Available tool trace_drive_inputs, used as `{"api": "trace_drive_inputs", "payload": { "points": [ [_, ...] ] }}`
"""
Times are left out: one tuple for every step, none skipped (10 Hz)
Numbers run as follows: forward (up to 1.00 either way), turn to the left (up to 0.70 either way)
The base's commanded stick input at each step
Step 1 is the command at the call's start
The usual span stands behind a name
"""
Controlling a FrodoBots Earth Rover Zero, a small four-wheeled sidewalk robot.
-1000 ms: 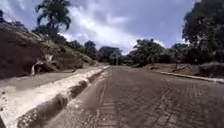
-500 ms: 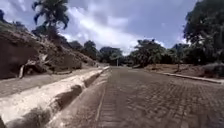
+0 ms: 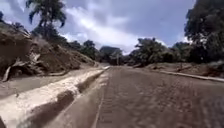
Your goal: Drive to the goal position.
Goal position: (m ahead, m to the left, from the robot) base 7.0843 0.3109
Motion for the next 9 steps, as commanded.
{"api": "trace_drive_inputs", "payload": {
  "points": [
    [1.0,0.0],
    [1.0,0.0],
    [1.0,0.0],
    [1.0,0.0],
    [1.0,0.0],
    [1.0,0.0],
    [1.0,0.0],
    [1.0,0.0],
    [1.0,0.0]
  ]
}}
